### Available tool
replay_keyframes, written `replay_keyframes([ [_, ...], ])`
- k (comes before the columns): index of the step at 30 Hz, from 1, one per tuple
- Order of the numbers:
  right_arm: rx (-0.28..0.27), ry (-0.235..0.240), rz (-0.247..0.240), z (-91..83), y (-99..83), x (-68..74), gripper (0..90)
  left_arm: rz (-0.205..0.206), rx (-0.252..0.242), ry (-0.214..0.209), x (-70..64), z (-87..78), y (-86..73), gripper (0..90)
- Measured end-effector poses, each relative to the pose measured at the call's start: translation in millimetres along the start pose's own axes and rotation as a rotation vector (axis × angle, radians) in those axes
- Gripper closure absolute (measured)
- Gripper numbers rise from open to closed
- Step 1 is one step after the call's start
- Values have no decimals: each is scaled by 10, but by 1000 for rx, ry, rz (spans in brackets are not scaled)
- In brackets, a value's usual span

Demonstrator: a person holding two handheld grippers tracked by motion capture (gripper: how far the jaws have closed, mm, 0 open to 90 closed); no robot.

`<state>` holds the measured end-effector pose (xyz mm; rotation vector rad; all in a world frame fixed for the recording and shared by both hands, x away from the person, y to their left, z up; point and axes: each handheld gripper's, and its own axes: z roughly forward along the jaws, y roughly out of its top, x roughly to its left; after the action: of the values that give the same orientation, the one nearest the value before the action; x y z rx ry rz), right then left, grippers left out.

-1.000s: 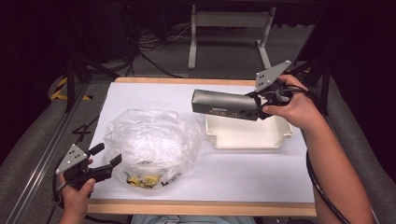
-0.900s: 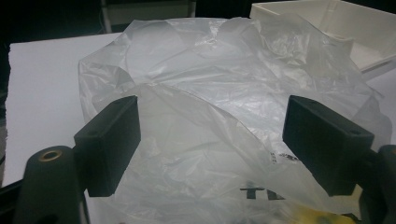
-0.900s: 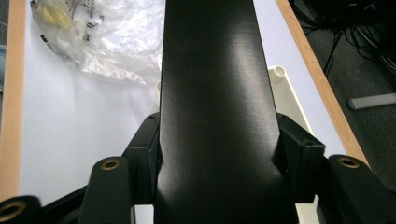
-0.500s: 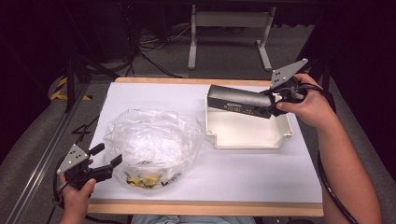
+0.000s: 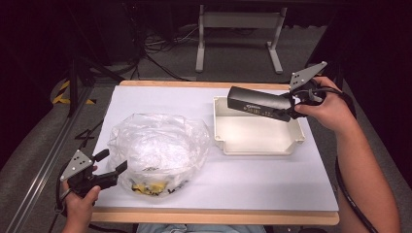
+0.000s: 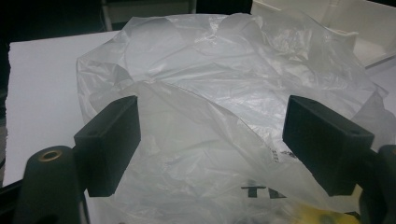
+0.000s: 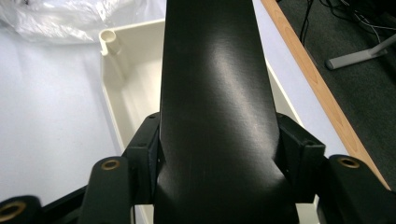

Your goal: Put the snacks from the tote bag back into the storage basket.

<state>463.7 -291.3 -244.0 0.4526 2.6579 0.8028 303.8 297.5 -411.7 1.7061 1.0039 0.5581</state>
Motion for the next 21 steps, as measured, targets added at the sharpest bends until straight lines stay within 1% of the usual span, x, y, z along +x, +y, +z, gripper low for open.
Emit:
replay_keyframes([
  [4, 9, 2, 2, 42, -43, -20, 433, 0, 1, 2, 1, -3, 0, 203],
  [9, 4, 2, 22, 158, -171, -69, 433, 0, -1, 6, 2, -5, -6, 203],
  [11, 7, 3, 24, 176, -189, -74, 433, -1, -1, 12, -1, -11, -11, 203],
  [13, 9, 7, 22, 215, -220, -84, 432, -4, -4, 13, -4, -22, -22, 202],
  [14, 10, 11, 22, 233, -234, -88, 432, -1, 1, 6, -1, -37, -29, 202],
  [15, 8, 17, 23, 259, -253, -93, 432, -8, -9, 4, -4, -38, -39, 203],
  [16, 10, 25, 24, 275, -264, -99, 432, -8, -7, -2, 2, -46, -46, 203],
  [21, 17, 40, 14, 379, -323, -117, 432, -11, -4, 7, -10, -78, -81, 201],
])
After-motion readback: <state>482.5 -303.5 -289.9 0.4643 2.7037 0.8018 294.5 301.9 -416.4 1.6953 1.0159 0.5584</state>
